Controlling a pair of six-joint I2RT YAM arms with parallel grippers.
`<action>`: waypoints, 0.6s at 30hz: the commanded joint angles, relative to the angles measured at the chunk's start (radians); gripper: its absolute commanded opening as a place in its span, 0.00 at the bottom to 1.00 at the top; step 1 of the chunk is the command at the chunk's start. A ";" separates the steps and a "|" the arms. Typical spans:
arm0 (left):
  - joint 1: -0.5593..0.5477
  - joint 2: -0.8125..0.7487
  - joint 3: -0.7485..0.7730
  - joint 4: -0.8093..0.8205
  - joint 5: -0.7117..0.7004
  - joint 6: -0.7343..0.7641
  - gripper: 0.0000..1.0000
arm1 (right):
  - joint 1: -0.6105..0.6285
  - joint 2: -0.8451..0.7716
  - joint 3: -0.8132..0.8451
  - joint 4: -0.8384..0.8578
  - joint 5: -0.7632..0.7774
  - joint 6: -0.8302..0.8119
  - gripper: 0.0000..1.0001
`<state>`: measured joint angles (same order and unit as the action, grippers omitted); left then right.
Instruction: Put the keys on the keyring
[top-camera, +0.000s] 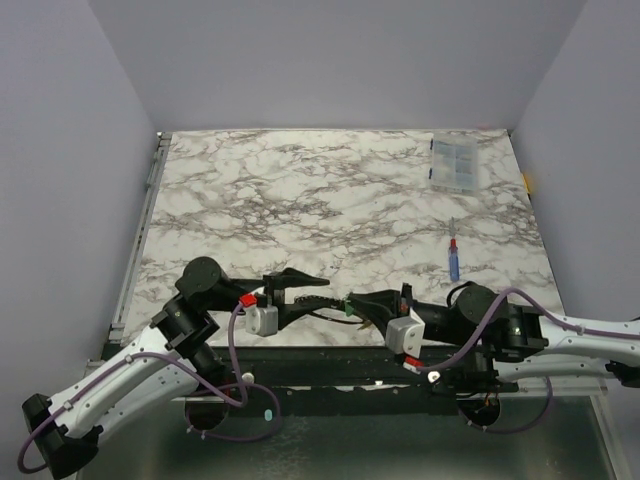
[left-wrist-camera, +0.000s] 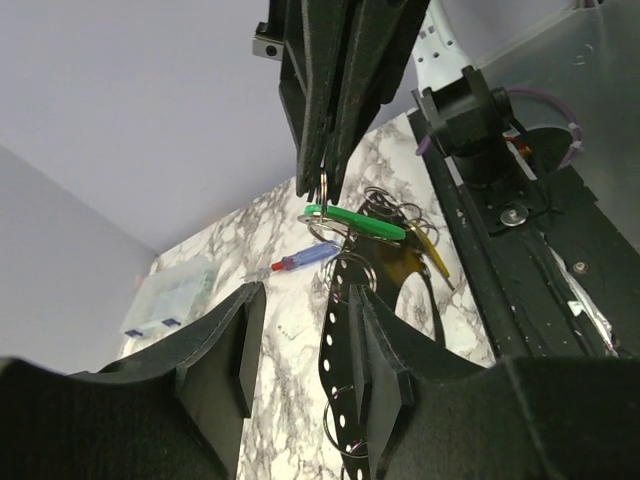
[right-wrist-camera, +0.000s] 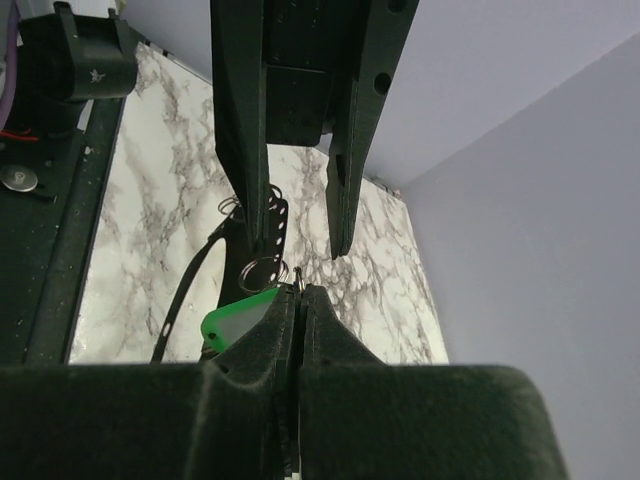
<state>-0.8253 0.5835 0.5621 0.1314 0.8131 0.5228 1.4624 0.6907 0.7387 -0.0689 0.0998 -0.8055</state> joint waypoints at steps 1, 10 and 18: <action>-0.003 0.060 0.043 0.002 0.139 0.047 0.45 | 0.000 -0.035 0.005 -0.014 -0.052 0.031 0.01; -0.012 0.174 0.095 0.010 0.212 0.091 0.45 | 0.001 -0.072 0.014 -0.037 -0.079 0.046 0.01; -0.055 0.226 0.116 0.044 0.262 0.059 0.45 | 0.001 -0.088 0.006 -0.054 -0.093 0.057 0.01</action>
<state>-0.8501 0.7841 0.6491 0.1406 1.0046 0.5880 1.4624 0.6247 0.7391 -0.1246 0.0319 -0.7628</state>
